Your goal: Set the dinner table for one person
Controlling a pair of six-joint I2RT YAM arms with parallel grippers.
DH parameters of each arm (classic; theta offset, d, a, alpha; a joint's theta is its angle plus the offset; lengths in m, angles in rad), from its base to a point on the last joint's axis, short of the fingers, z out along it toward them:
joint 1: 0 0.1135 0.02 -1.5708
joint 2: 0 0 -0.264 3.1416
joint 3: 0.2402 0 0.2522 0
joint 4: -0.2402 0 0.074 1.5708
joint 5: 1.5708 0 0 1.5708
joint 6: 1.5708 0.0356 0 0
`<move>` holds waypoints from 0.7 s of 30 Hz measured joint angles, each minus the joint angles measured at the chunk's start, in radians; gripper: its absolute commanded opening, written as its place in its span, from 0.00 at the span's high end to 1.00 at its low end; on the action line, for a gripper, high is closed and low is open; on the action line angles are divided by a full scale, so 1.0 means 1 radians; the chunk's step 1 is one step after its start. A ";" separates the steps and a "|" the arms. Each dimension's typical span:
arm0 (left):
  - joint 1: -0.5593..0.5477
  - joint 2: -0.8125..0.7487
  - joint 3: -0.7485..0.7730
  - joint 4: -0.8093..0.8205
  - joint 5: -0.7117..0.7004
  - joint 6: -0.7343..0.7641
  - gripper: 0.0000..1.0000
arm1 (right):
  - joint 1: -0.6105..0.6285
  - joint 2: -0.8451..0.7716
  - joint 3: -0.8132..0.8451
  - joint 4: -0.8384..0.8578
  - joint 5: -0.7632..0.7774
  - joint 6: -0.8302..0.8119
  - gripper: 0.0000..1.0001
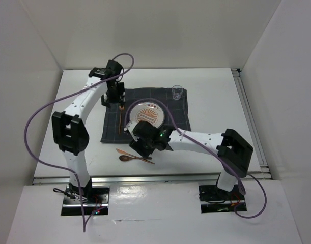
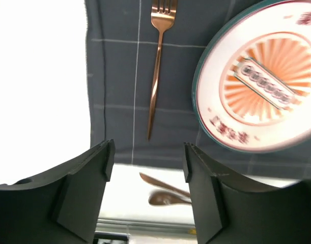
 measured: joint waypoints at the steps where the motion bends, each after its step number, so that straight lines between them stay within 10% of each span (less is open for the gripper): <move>1: 0.003 -0.039 -0.006 -0.004 0.001 -0.018 0.28 | 0.010 0.020 0.005 0.013 -0.001 -0.023 0.38; 21: 0.171 -0.356 -0.238 0.047 0.056 -0.148 0.32 | 0.047 0.222 0.097 0.087 -0.092 -0.127 0.47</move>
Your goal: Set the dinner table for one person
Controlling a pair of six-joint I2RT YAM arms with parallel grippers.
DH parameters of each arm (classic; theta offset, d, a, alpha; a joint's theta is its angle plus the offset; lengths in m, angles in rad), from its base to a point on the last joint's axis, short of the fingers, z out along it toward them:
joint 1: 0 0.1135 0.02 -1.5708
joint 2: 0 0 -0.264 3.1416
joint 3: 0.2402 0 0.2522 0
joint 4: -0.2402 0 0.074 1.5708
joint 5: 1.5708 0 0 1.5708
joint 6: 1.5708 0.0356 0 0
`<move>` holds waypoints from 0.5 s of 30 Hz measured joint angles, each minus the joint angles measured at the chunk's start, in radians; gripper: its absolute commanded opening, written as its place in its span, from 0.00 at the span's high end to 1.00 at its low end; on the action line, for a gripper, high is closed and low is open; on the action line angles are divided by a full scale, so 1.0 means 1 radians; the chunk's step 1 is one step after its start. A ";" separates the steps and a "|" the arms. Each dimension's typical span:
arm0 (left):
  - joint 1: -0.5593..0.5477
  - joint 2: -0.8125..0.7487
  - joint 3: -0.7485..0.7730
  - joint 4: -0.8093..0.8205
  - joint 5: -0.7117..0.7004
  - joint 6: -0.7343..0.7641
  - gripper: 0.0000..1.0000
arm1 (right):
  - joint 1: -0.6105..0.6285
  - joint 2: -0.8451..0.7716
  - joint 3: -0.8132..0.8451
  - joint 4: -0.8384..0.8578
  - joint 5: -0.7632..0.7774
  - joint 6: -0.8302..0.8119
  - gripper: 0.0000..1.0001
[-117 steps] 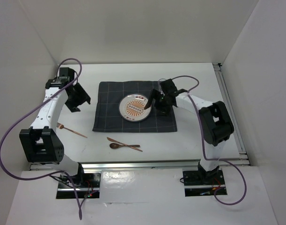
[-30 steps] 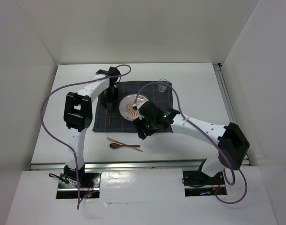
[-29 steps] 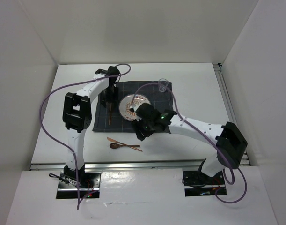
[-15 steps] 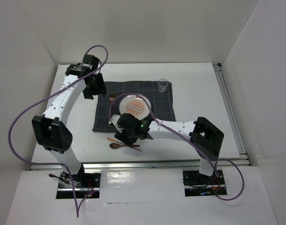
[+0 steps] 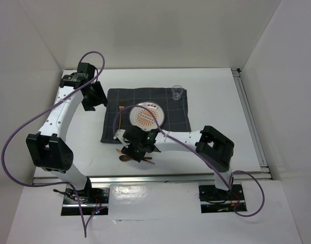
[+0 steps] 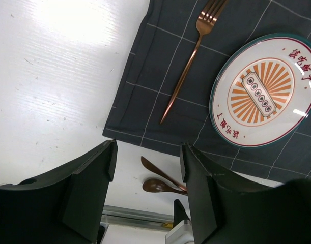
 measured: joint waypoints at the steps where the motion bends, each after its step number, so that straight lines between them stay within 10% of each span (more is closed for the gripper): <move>1: 0.000 0.000 -0.005 0.000 0.003 0.001 0.32 | 0.001 0.002 0.000 0.000 -0.003 0.000 0.47; 15: 0.039 0.000 -0.010 0.001 0.024 0.010 0.32 | 0.040 0.063 0.007 0.018 0.050 0.019 0.69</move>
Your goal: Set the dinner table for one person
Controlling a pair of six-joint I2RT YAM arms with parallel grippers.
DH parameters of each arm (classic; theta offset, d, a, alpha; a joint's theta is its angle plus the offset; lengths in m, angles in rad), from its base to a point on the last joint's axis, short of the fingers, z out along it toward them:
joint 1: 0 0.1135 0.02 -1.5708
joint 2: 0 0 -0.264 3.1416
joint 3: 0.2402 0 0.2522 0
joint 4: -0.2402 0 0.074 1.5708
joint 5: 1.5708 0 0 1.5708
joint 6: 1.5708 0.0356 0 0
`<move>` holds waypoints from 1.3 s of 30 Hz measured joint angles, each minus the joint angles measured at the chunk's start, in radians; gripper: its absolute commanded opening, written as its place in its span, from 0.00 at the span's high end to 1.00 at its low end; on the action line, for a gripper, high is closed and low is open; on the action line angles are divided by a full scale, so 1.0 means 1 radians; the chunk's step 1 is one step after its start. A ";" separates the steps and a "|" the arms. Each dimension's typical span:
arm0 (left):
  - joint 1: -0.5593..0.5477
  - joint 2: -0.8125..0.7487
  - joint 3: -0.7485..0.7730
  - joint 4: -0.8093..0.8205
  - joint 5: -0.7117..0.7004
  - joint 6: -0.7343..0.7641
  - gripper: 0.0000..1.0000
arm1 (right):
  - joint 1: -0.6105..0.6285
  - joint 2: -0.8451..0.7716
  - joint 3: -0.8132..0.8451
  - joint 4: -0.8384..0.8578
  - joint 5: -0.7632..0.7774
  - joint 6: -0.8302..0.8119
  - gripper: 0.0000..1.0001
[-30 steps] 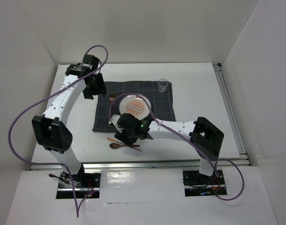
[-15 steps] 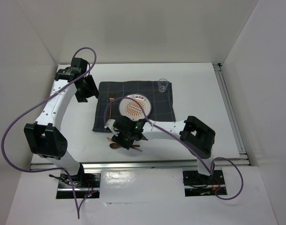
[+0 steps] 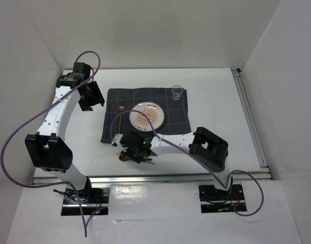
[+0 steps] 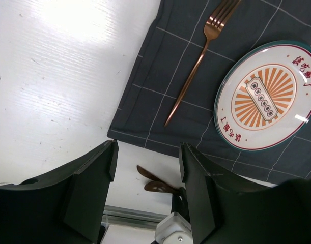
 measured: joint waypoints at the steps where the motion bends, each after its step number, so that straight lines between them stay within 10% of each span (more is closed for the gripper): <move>1: 0.004 0.000 0.000 0.000 0.000 0.000 0.32 | 0.000 0.000 0.000 0.000 0.003 0.003 0.69; 16: 0.008 0.000 -0.007 0.015 0.012 0.000 0.32 | 0.029 -0.012 0.000 -0.016 0.101 -0.016 1.00; 39: 0.008 0.000 -0.039 0.030 0.019 0.001 0.33 | 0.029 -0.046 -0.062 -0.012 0.161 0.010 0.85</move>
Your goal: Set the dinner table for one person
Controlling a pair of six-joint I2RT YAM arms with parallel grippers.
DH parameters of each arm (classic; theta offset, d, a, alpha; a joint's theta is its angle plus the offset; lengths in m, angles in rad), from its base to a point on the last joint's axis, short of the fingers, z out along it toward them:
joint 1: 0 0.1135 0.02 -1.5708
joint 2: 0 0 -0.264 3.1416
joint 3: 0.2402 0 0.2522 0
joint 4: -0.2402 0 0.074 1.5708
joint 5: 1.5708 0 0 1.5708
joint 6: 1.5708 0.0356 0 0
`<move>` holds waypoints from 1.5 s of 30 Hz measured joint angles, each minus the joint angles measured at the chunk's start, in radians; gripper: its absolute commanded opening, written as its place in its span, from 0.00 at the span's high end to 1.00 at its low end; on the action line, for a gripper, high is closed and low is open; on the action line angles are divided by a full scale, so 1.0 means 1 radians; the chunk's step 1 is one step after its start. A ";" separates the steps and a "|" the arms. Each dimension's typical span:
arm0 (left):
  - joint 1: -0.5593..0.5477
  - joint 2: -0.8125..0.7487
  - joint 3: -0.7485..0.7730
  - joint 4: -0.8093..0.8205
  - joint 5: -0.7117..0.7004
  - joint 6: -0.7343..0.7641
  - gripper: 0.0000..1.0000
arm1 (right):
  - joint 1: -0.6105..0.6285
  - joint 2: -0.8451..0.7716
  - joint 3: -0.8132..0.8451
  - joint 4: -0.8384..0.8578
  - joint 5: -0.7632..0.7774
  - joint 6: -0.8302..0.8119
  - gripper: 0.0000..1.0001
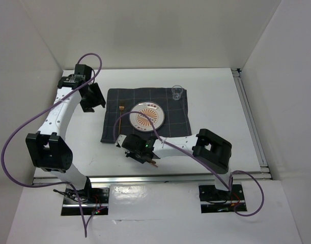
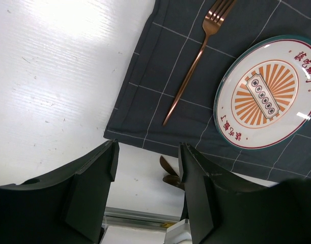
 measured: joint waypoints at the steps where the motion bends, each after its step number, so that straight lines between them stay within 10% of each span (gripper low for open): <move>1: 0.000 0.000 0.000 0.001 0.000 0.000 0.33 | 0.000 0.000 0.000 0.000 0.000 0.000 0.84; 20: 0.000 0.000 -0.020 0.014 0.000 0.018 0.33 | 0.000 0.001 0.001 0.004 0.010 0.013 0.63; 32: 0.000 0.000 -0.020 0.015 0.000 0.019 0.33 | 0.000 0.002 0.002 0.005 0.019 0.023 0.94; 45: 0.000 0.000 -0.020 0.015 0.003 0.019 0.33 | 0.000 0.002 0.003 -0.004 0.033 0.031 0.66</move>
